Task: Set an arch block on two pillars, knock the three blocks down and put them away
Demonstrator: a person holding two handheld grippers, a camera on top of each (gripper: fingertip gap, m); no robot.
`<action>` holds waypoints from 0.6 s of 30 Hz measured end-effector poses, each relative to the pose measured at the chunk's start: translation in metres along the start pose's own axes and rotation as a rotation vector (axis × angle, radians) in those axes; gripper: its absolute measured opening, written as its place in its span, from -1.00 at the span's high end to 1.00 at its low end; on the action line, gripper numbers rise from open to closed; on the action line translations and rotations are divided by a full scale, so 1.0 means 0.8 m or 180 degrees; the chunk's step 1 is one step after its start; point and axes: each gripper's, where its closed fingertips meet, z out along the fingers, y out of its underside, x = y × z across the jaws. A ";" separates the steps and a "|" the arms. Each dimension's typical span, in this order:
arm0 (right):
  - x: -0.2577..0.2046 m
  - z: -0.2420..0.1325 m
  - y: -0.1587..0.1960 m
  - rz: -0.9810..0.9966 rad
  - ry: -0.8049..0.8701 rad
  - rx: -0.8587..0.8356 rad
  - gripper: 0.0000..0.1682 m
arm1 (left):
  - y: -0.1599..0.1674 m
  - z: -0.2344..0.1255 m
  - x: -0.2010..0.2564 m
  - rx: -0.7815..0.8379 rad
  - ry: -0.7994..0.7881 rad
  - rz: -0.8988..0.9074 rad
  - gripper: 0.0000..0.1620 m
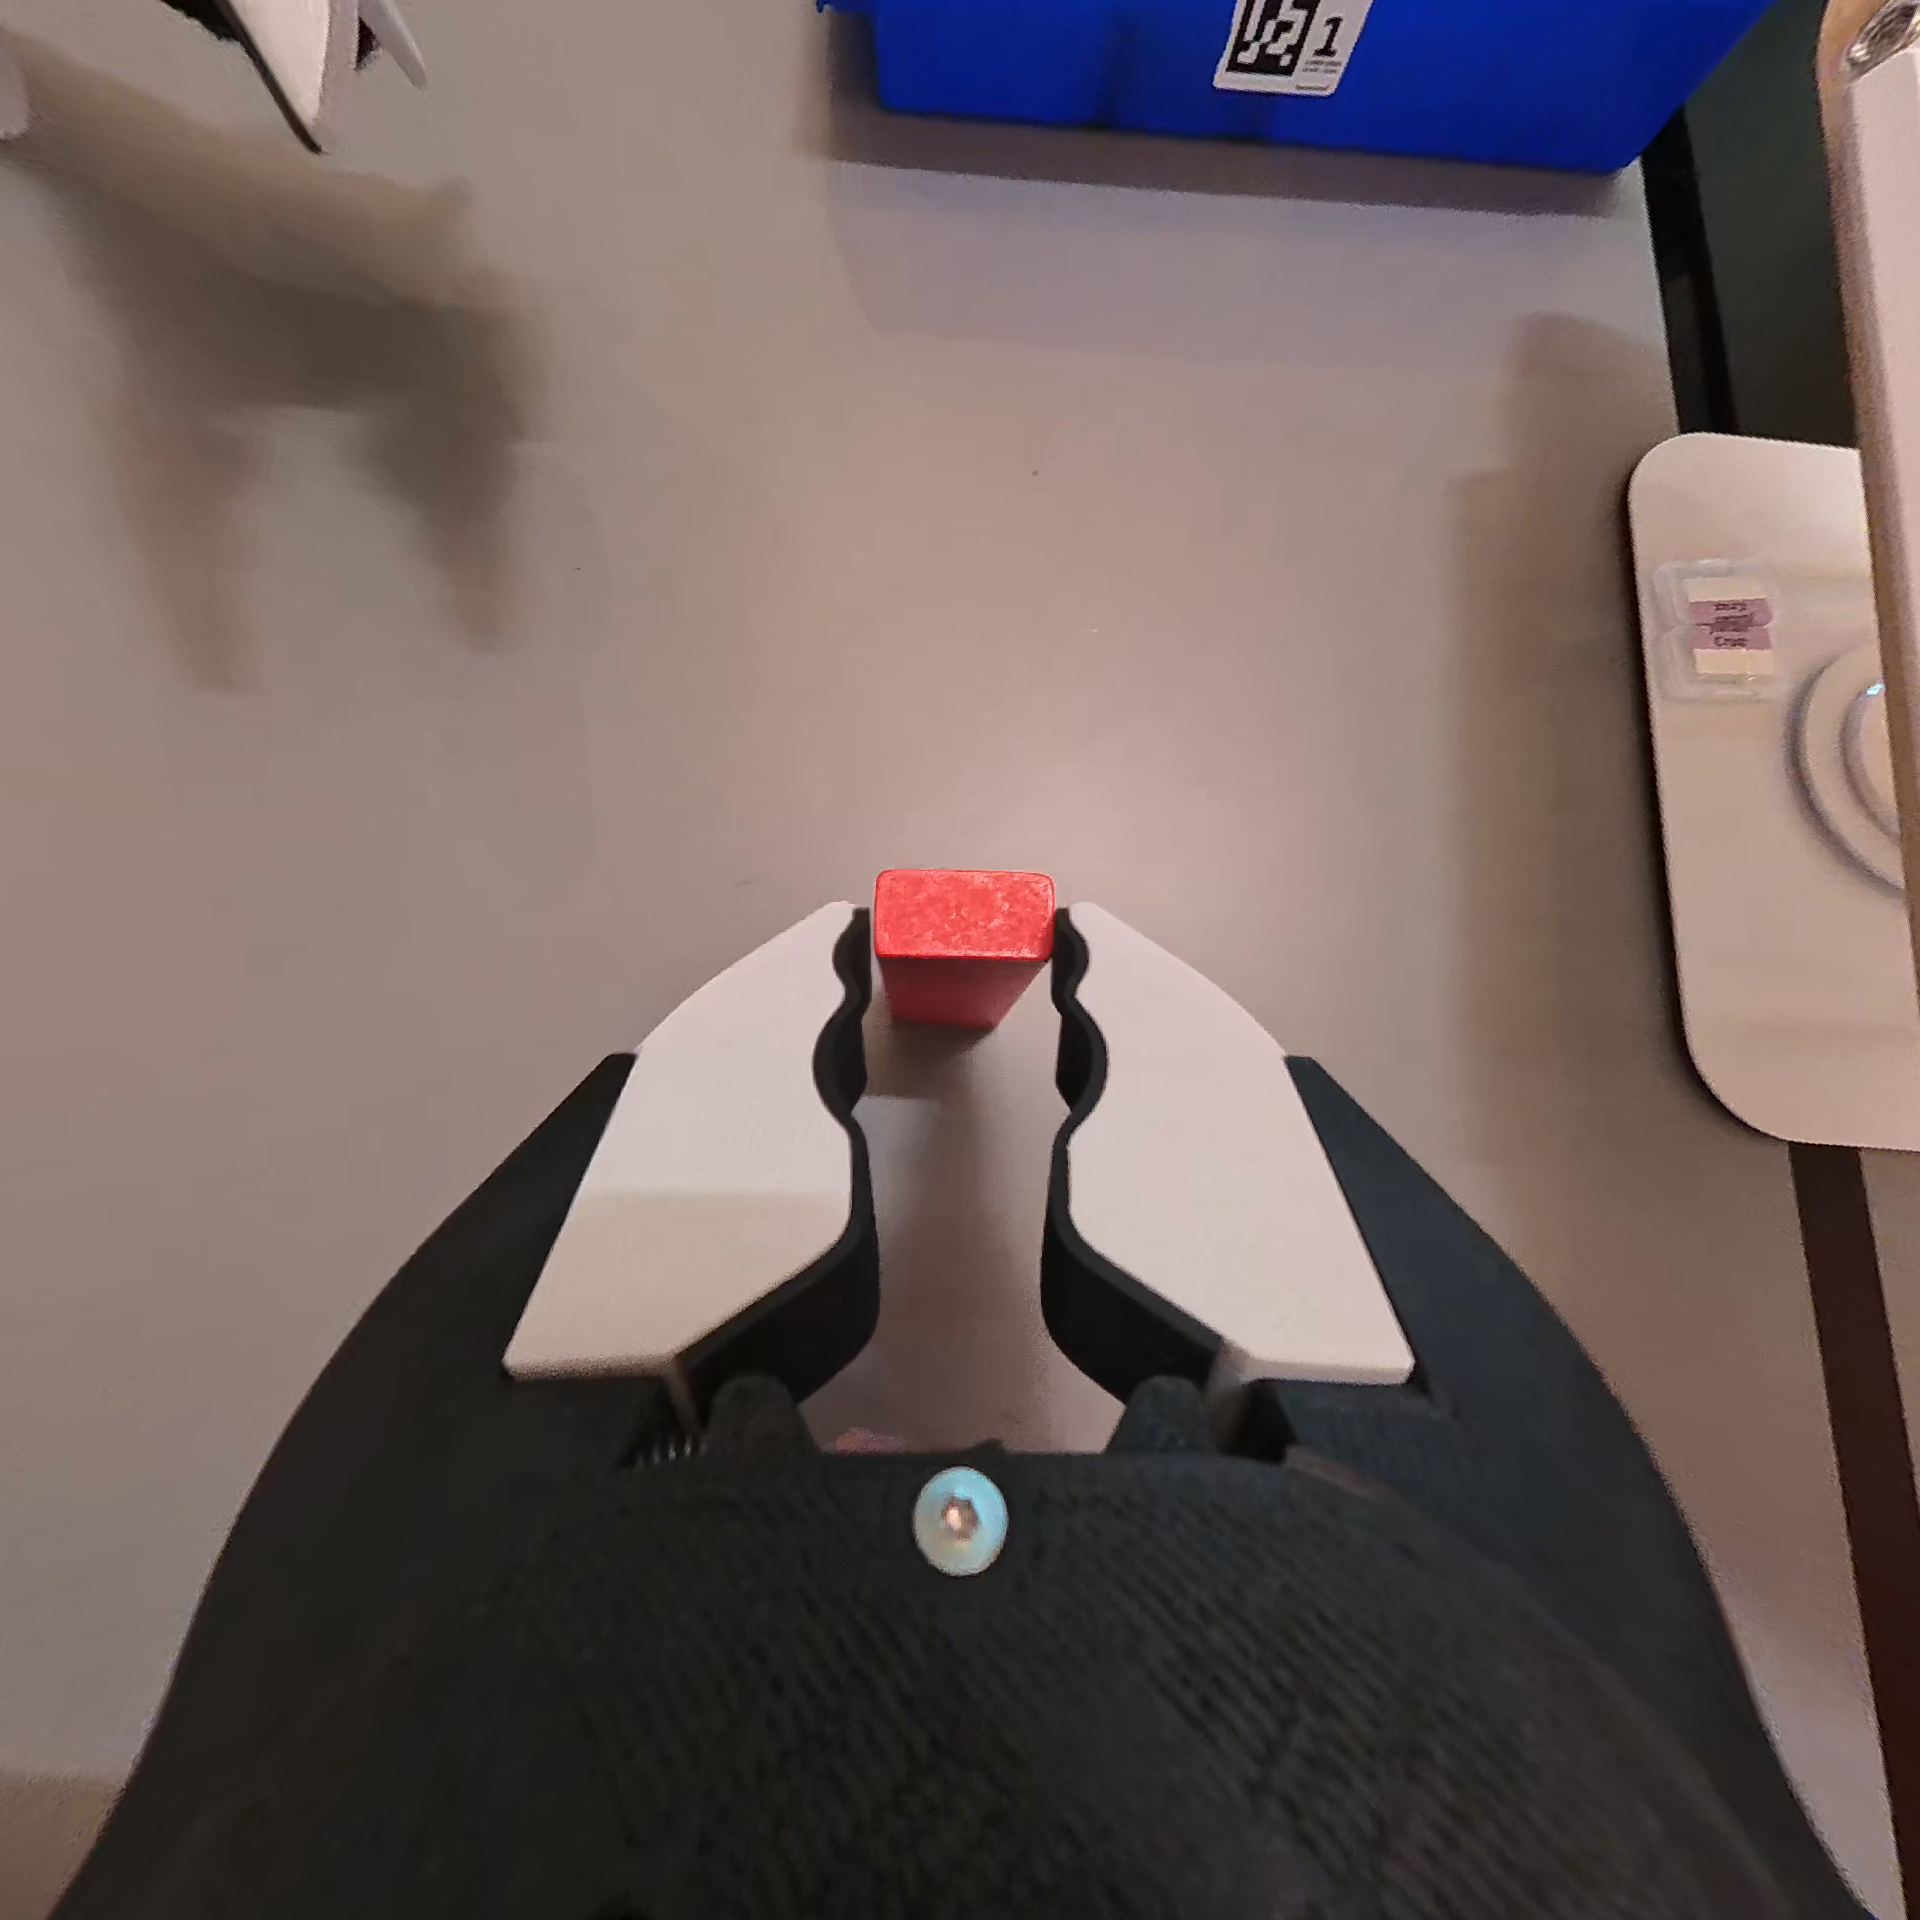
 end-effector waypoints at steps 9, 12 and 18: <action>-0.003 -0.005 -0.001 0.0011 0.0055 -0.0074 0.36 | -0.009 -0.007 0.001 0.0085 -0.0004 0.0002 0.21; -0.004 -0.016 -0.006 -0.0025 0.0199 -0.0044 0.32 | -0.018 -0.017 -0.003 0.0137 -0.0042 0.0023 0.20; -0.008 -0.062 -0.012 0.0062 0.1179 -0.0135 0.18 | -0.044 -0.094 -0.079 -0.0066 -0.0756 -0.0003 0.10</action>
